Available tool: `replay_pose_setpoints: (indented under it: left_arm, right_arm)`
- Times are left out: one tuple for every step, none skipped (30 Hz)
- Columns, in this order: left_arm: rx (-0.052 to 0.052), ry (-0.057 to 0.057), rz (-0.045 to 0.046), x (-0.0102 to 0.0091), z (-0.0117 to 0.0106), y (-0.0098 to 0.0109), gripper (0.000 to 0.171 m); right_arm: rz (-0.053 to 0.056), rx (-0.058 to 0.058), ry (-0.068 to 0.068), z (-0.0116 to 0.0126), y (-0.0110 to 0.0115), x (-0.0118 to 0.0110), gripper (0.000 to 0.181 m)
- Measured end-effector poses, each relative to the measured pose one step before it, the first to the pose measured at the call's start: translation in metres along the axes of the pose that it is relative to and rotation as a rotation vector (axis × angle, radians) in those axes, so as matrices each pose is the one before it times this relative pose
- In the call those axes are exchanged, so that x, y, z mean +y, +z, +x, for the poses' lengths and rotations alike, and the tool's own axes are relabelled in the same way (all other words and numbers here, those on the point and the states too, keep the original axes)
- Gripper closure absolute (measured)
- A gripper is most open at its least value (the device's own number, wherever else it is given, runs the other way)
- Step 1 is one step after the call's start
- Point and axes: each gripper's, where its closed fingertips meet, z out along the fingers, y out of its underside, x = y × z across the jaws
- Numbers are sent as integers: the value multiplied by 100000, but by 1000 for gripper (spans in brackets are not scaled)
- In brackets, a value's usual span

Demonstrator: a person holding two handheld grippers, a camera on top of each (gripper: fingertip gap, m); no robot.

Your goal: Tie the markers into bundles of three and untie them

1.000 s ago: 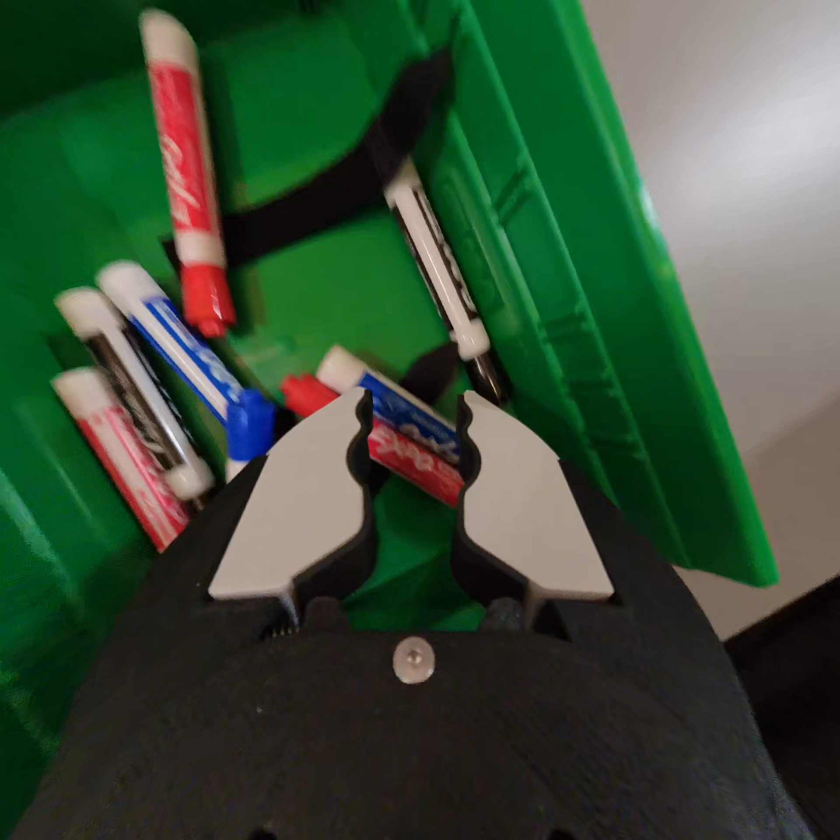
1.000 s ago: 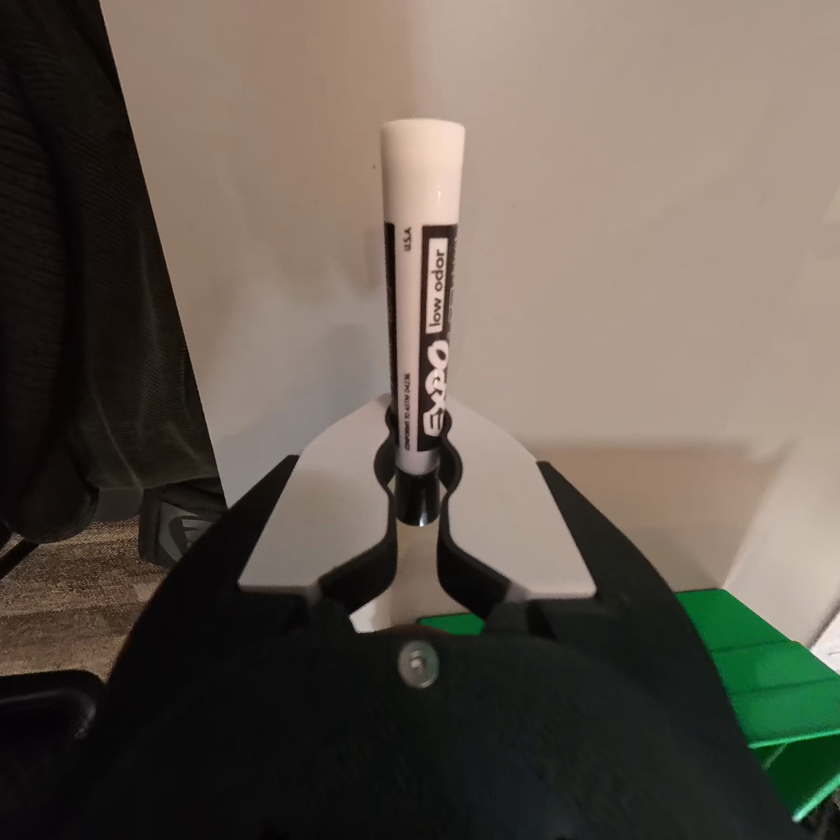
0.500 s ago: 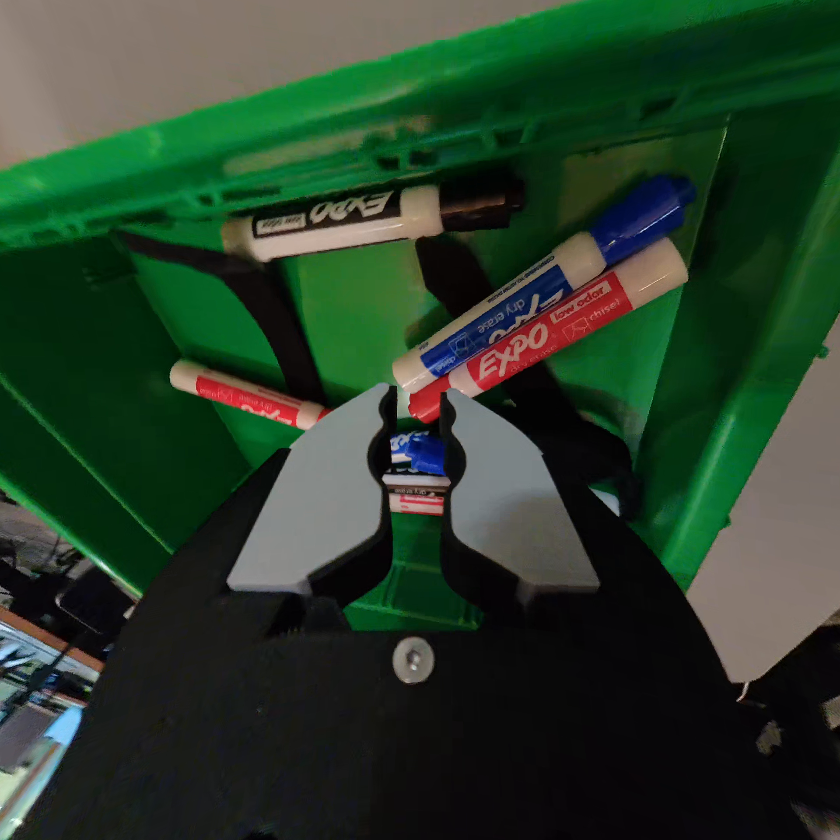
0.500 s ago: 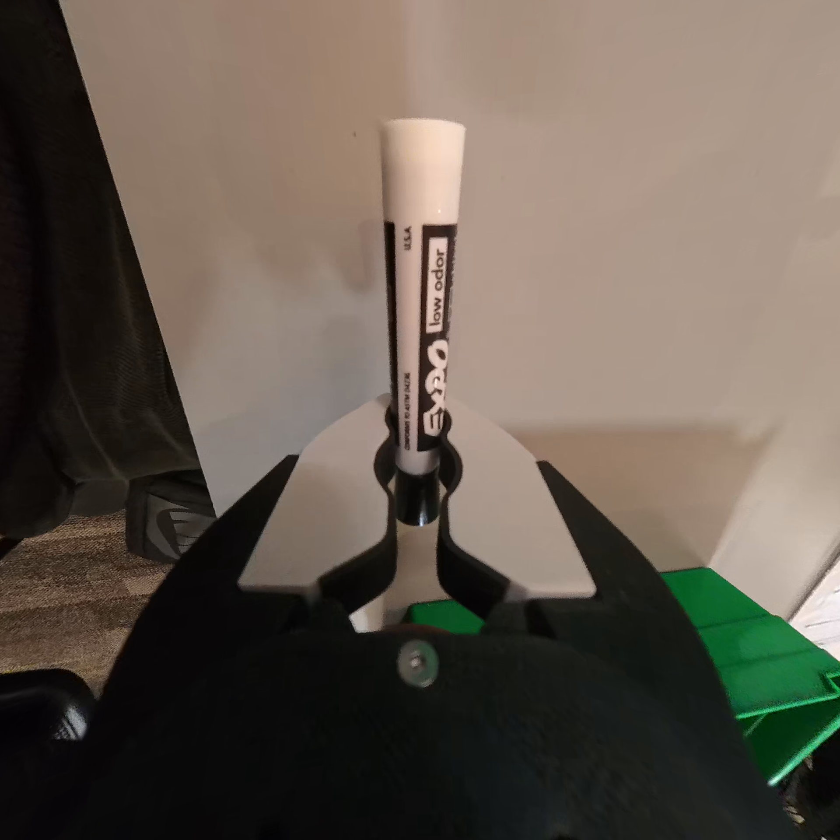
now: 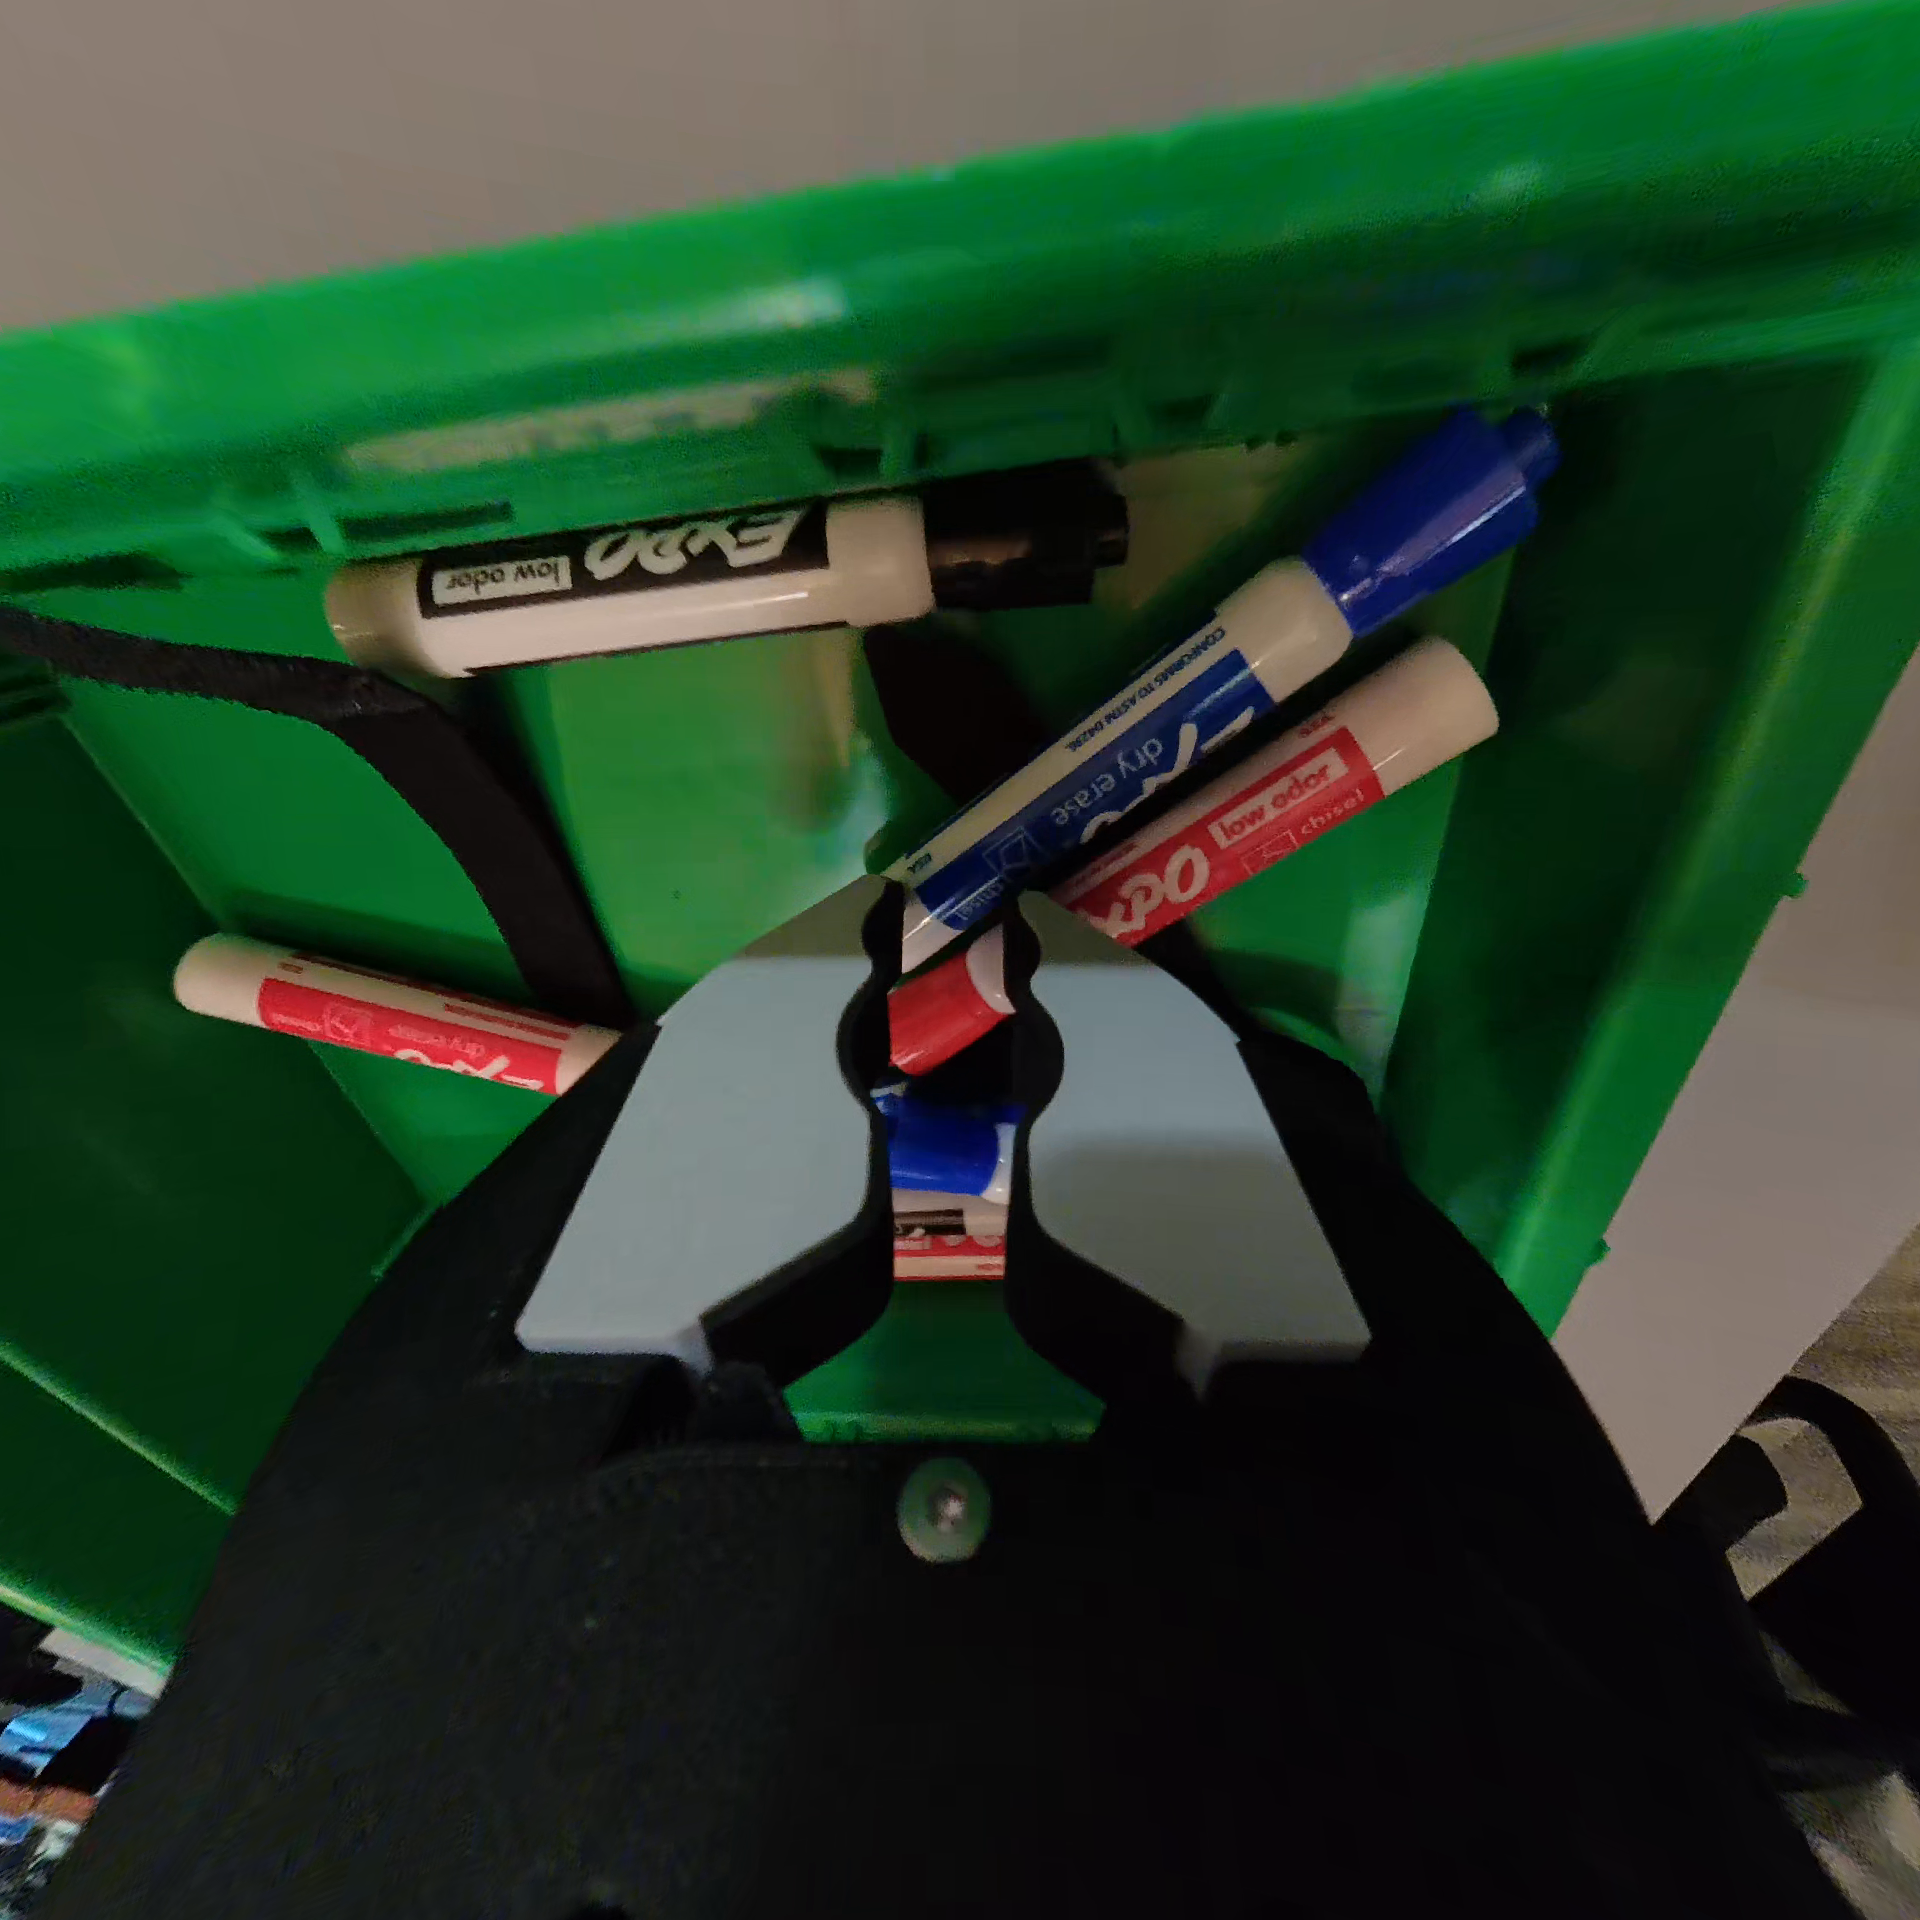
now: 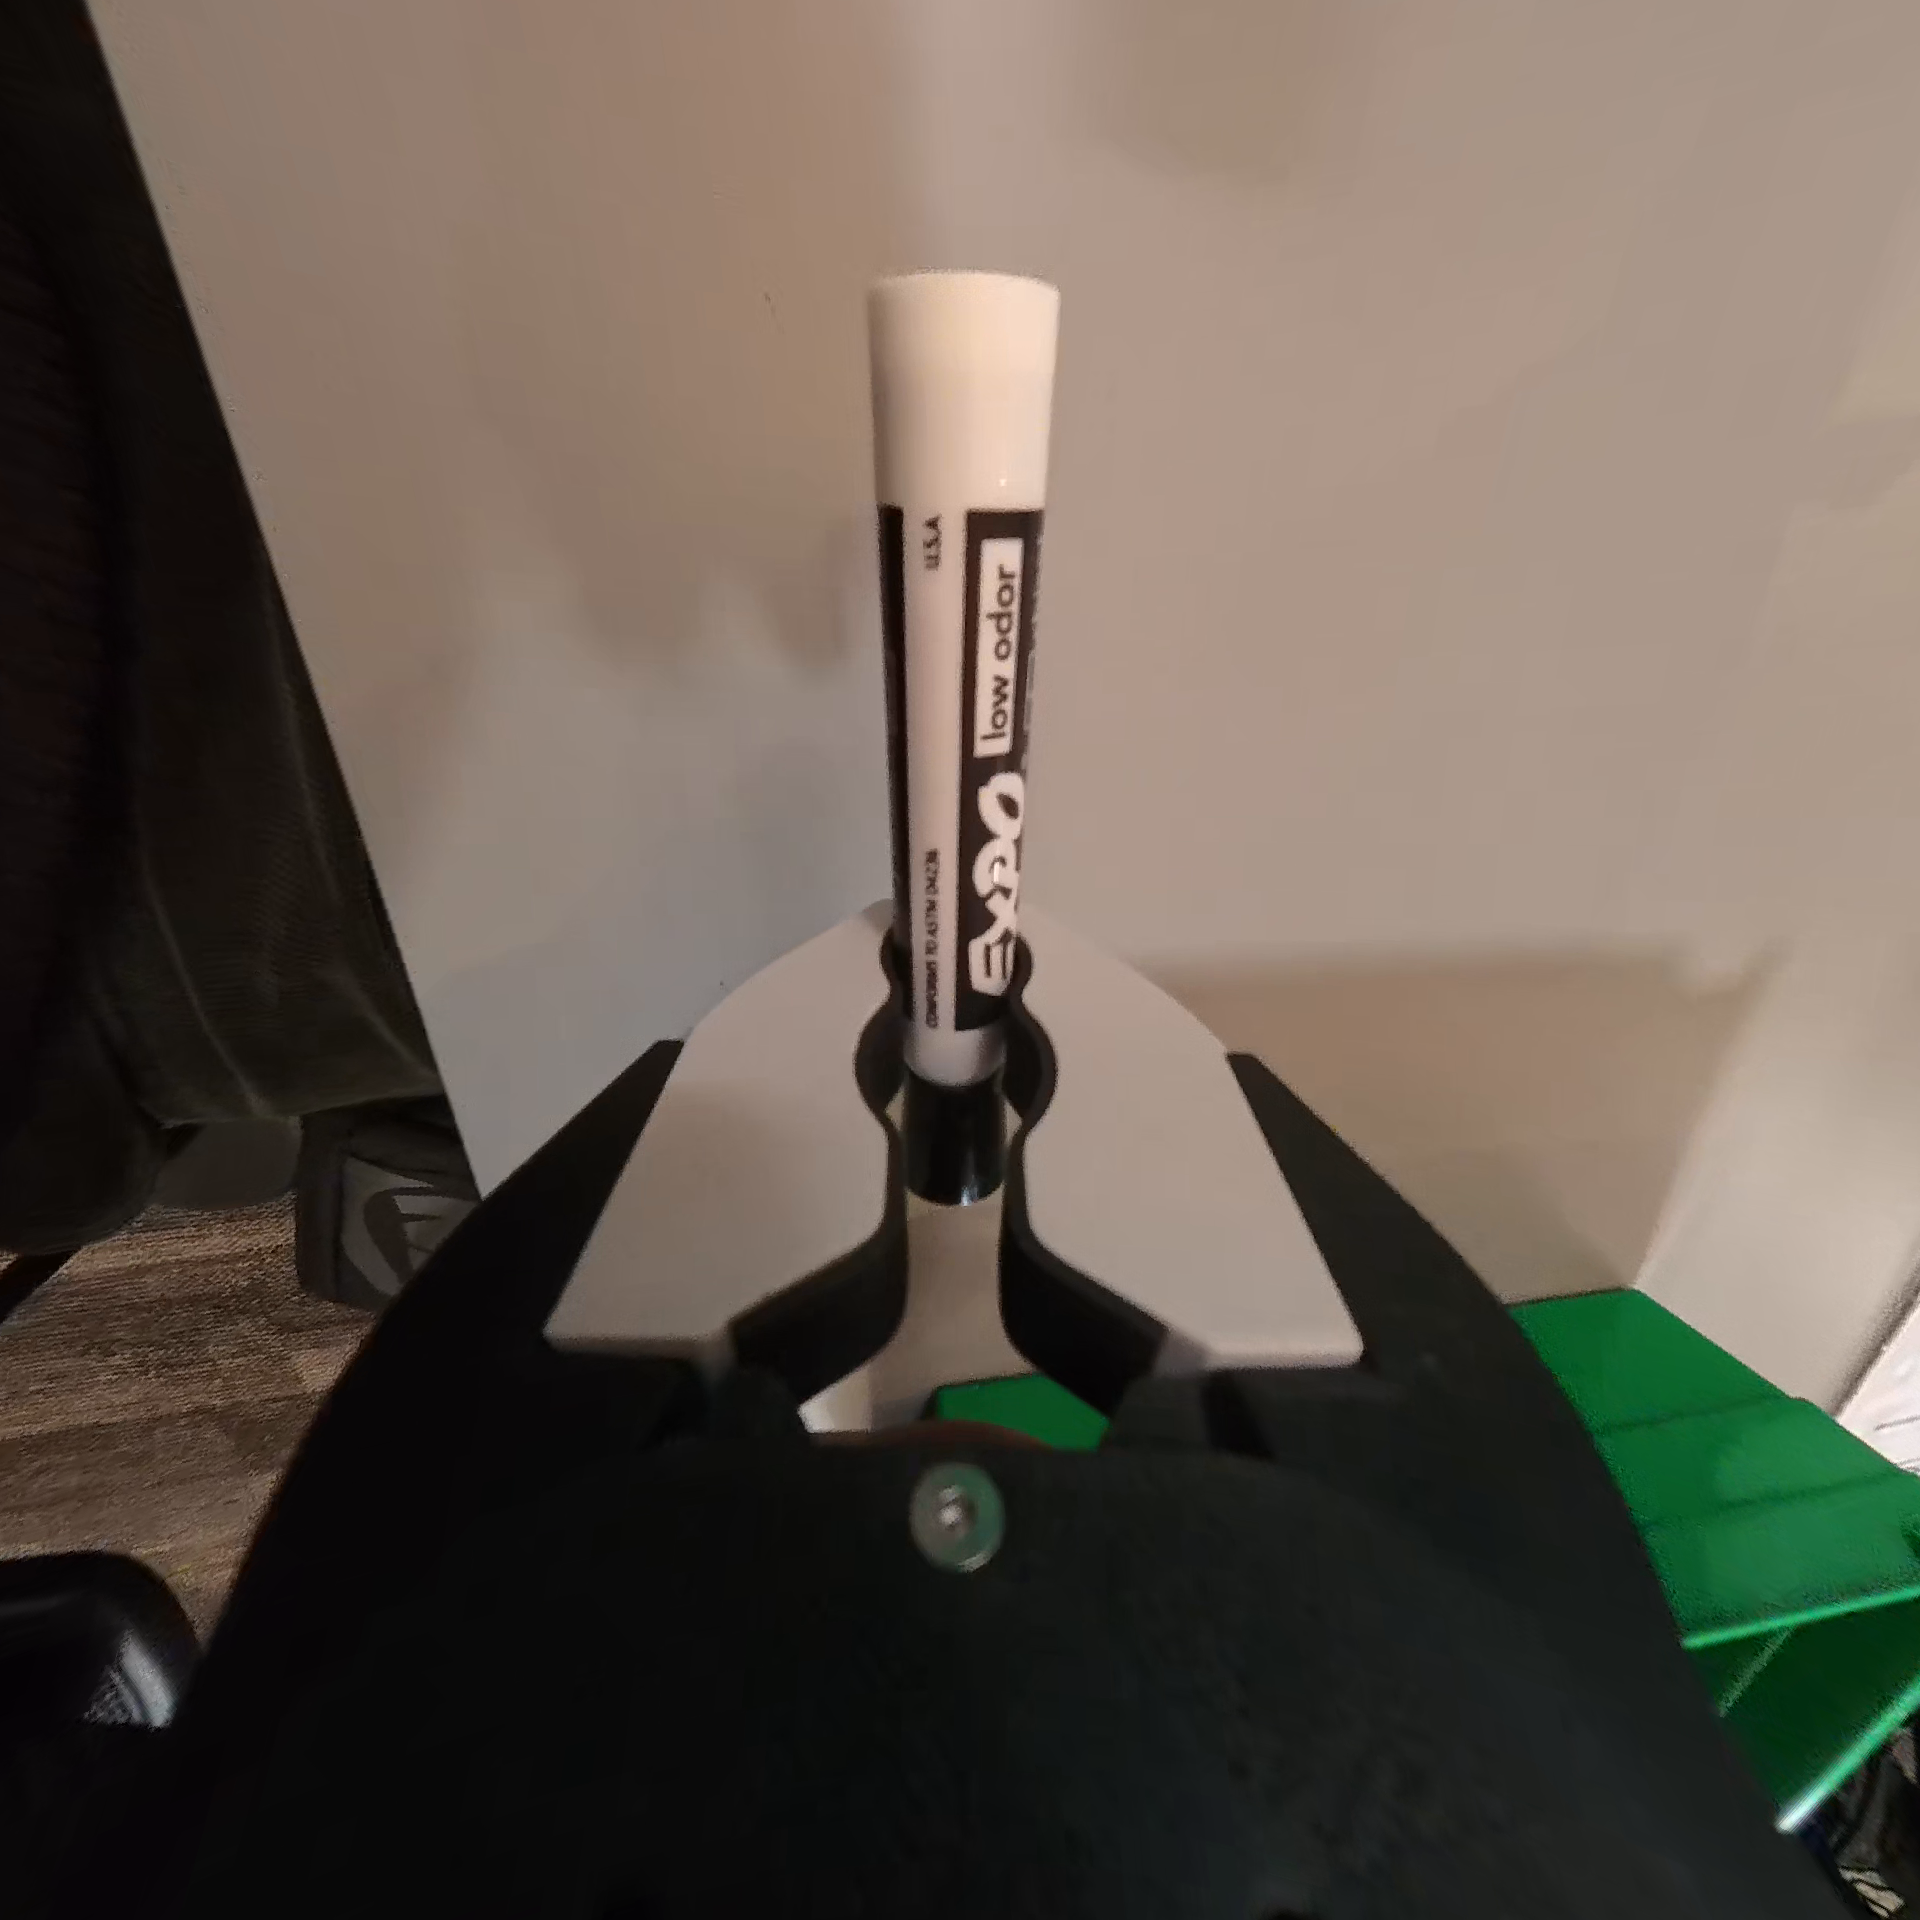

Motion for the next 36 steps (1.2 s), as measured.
replay_pose_setpoints:
  left_arm:
    - [1197,-93,-198,256,314,-59,151]
    - [690,-516,-325,285,258,-4,151]
    - [-989,-1361,829,81,37,11,151]
    - [-1109,-1490,1243,-67,23,26,151]
    - [-990,-865,752,-70,-14,39,151]
    - [-992,-365,647,-132,-22,68,149]
    - [-1075,183,912,-224,20,177,143]
    - [-1743,776,373,-175,-64,283,141]
    - [-1207,2038,-510,-54,25,325,139]
    - [-1094,2485,-1386,91,14,306,136]
    - [21,1813,1177,-250,39,-44,138]
    - [-148,422,-542,26,-52,12,137]
    - [573,-815,-161,12,10,-13,137]
    - [898,-1289,-242,81,43,6,137]
    - [1180,-567,-737,176,71,-26,137]
    - [619,-262,-1499,300,7,-25,138]
    - [532,-838,-1300,267,-2,-85,138]
    - [767,-1808,-637,211,16,-228,140]
    - [894,-2506,-233,248,69,-356,141]
    - [-118,-2337,160,302,-40,-467,142]
    - [-449,-2352,927,335,-38,-573,144]
    - [69,-2851,1603,379,36,-655,145]
    - [-165,-3553,2612,352,5,-710,146]
    - [-29,-4191,3737,249,14,-742,149]
    - [-449,-4718,4133,213,-60,-743,150]
    - [108,-4077,3363,324,21,-689,150]
    - [-3,-3537,2494,402,37,-570,150]
    - [-610,-2632,3033,245,28,-444,150]
    - [-365,-2690,4262,-30,110,-400,150]
    - [179,-3283,3782,-109,194,-373,150]
    - [-613,-3002,3394,-166,103,-360,150]
    - [-1989,-2258,3730,-313,-24,-393,151]
    - [-2110,-2368,4507,-484,-42,-484,150]
    - [-1855,-2878,4297,-532,-33,-545,150]
    - [-2804,-2781,4851,-676,-150,-666,151]
    - [-3129,-2719,5005,-759,-144,-807,151]
  right_arm:
    - [-160,-124,392,23,51,104,167]
    - [66,-86,134,-4,2,30,167]
    - [297,-181,-89,-43,-13,-45,167]
    - [457,-232,-149,-55,-32,-87,167]
    - [555,-368,-178,-75,-12,-121,167]
    - [484,-495,-173,-80,18,-121,167]
    - [201,-323,-119,-41,40,-67,167]
    - [-231,-134,-18,-22,59,1,167]
    - [-566,4,101,-1,54,64,167]
    - [-656,141,109,10,34,92,167]
    - [-560,168,60,-7,4,94,167]
    - [-295,139,53,-22,-40,53,167]
    - [-3,30,103,-30,-56,1,167]
    - [159,106,95,-20,-94,-31,167]
    - [135,174,8,-13,-85,-40,167]
    - [38,208,-52,-7,-94,-18,167]
    - [8,310,-103,8,-87,-13,167]
    - [31,286,-89,12,-96,-4,167]
    - [67,277,8,19,-93,8,167]
    - [100,278,111,36,-89,24,167]
    - [150,295,97,39,-86,17,167]
    - [149,199,75,27,-69,42,167]
    - [120,91,89,14,-60,38,167]
    - [102,60,60,9,-41,43,167]
    - [38,62,14,12,-25,45,167]
    - [-57,103,-9,13,-9,39,167]
    - [-103,120,-43,17,-19,21,167]
    - [-65,103,-129,-7,-20,5,167]
    - [34,52,-227,-16,-21,-35,167]
    - [105,92,-244,-35,-30,-57,167]
    - [47,41,-186,-29,-28,-65,167]
    - [-57,108,-199,-41,-40,-50,167]
    - [-137,258,-270,-28,-38,-42,167]
    - [-110,342,-213,-16,-70,-19,167]
    - [-11,150,-7,-28,-81,-14,167]
    - [154,-13,166,-17,-74,-8,167]
